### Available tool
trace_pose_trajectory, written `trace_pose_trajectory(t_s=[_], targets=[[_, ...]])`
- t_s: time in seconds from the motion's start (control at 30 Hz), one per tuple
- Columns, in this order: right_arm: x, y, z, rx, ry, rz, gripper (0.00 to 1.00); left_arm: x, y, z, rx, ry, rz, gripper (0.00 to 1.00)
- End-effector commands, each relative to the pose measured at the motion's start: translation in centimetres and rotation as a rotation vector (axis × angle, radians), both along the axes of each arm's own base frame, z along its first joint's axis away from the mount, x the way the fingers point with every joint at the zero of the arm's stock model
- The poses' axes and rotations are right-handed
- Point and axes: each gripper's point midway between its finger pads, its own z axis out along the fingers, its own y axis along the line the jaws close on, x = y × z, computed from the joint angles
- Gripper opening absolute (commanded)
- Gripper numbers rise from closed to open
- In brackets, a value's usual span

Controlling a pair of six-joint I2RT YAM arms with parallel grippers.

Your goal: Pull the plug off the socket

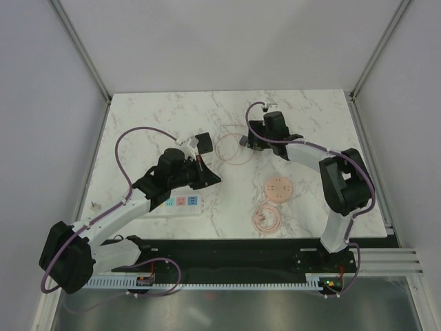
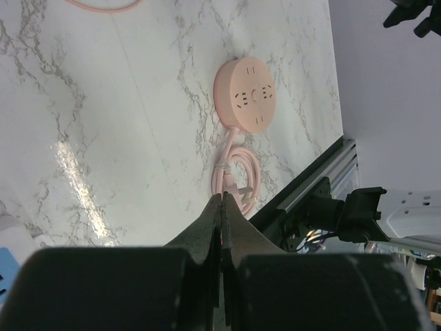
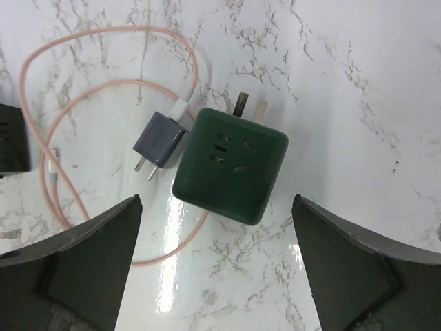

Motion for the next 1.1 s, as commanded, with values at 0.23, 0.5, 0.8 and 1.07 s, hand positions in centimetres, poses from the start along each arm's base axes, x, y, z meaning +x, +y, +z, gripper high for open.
trace_pose_trajectory(t_s=[0.23, 0.5, 0.8, 1.07], targets=[[-7.0, -4.6, 4.8, -0.024, 0.053, -0.135, 0.98, 0.5, -0.4, -0.1, -0.023, 0.005, 0.005, 0.02], [-15.4, -6.4, 4.1, -0.022, 0.202, -0.091, 0.98, 1.4, -1.8, -0.6, -0.033, -0.006, -0.041, 0.09], [-23.3, -4.9, 1.5, 0.089, 0.343, -0.192, 0.98, 2.1, -2.7, -3.1, -0.038, 0.043, -0.045, 0.23], [-24.6, -2.1, -0.8, 0.163, 0.321, -0.257, 0.86, 2.6, -2.2, -1.3, 0.009, -0.036, -0.023, 0.24]])
